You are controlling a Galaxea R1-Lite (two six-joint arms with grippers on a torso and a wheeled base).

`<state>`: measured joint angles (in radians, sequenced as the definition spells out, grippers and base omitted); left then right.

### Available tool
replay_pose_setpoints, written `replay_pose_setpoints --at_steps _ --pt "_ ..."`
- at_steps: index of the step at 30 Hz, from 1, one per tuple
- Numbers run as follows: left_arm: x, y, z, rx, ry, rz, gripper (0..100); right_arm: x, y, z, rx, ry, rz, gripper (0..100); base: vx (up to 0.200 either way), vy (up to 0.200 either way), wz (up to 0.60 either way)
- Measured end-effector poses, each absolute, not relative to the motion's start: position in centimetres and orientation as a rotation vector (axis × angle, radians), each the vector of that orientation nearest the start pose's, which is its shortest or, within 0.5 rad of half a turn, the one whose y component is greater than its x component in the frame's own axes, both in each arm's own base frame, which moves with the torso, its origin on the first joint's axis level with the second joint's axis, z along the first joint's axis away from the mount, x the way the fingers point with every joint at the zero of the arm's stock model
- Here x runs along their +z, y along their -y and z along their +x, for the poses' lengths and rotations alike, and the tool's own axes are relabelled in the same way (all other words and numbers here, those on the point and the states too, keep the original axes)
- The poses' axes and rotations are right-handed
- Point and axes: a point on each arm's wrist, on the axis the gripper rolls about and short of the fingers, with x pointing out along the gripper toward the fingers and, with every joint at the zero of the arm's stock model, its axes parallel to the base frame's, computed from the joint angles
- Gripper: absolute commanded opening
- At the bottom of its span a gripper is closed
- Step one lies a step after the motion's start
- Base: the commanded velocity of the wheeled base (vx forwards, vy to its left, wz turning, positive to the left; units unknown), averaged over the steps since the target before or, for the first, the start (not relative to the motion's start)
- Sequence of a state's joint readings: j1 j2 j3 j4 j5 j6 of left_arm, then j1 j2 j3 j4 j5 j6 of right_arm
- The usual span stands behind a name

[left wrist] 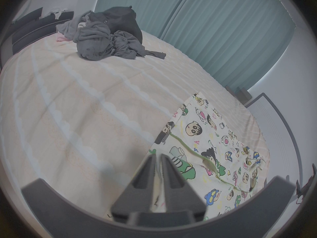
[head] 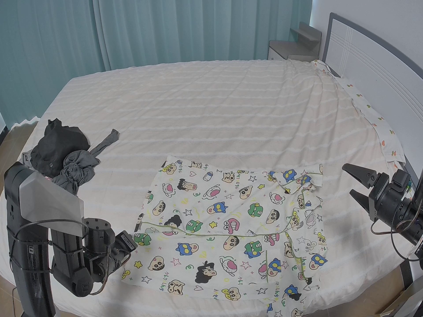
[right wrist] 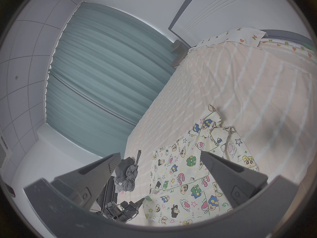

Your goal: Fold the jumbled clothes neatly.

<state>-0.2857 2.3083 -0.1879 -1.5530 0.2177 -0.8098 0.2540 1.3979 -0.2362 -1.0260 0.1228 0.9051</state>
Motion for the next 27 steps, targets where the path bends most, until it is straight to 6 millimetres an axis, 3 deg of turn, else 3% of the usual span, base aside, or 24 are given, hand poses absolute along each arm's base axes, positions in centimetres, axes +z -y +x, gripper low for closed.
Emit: replay_pose_setpoints --at_steps 7,14,27 --pt "-2.0 6.4 25.6 0.173 -0.522 -0.662 100 14.8 -4.8 18.2 0.270 -0.311 0.872 100 0.000 0.000 0.00" --pt "-0.7 5.3 25.7 0.159 -0.491 -0.710 100 12.7 -3.9 18.6 0.187 -0.434 0.777 100 0.000 0.000 0.00" --pt "4.3 4.3 20.7 -0.261 -0.710 -1.030 100 6.4 -1.0 22.2 0.177 -0.718 0.759 100 0.000 0.000 0.00"
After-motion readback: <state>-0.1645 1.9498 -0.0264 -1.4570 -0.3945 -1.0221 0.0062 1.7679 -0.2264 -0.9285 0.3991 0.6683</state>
